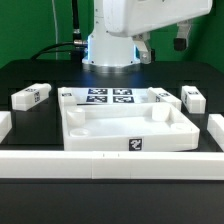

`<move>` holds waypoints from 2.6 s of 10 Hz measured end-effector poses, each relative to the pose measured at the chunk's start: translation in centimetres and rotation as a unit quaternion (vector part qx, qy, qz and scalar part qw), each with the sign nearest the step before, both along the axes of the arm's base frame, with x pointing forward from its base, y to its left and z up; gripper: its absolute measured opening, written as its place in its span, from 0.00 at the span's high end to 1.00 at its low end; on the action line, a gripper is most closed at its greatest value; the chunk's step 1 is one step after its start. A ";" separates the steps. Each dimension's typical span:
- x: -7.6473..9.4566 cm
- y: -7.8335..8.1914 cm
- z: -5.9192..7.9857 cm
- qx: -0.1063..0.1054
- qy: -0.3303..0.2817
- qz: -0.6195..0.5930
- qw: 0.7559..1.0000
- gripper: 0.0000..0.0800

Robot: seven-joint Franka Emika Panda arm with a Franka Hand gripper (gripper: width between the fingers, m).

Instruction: Assemble desk

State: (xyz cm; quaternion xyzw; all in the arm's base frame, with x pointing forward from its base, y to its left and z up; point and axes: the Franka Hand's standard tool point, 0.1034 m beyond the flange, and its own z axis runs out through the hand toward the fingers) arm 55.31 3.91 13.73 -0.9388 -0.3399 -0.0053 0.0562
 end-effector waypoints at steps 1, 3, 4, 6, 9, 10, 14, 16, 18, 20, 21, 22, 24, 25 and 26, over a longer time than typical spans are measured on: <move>0.0 0.0 0.0 0.000 0.000 0.000 1.000 0.19; 0.0 0.0 0.0 0.000 0.000 0.000 1.000 0.19; 0.0 0.0 -0.1 0.000 0.000 0.000 1.000 0.19; 0.0 0.0 -0.1 0.000 0.001 0.000 1.000 0.19; -0.4 -1.6 -0.9 -0.011 -0.045 0.132 0.990 0.19; -0.9 -2.7 -1.4 -0.022 -0.059 0.244 0.968 0.19; -1.1 -3.4 -1.7 -0.033 -0.059 0.355 0.933 0.19; -1.1 -3.8 -1.8 -0.038 -0.060 0.427 0.902 0.19; -2.1 -4.6 -3.0 -0.044 -0.076 0.505 0.859 0.19; -3.3 -5.3 -4.4 -0.042 -0.075 0.517 0.852 0.19; -3.3 -5.3 -4.4 -0.042 -0.074 0.514 0.854 0.19; -3.3 -5.4 -4.4 -0.043 -0.073 0.516 0.852 0.19; -3.5 -5.4 -4.7 -0.043 -0.073 0.515 0.853 0.19; -4.8 -5.3 -5.9 -0.041 -0.071 0.515 0.853 0.19; -5.9 -5.2 -7.0 -0.035 -0.064 0.515 0.854 0.19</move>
Offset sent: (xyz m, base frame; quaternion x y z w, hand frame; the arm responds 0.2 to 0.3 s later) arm 0.0000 0.0000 0.0000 0.0000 0.0000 0.0000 1.0000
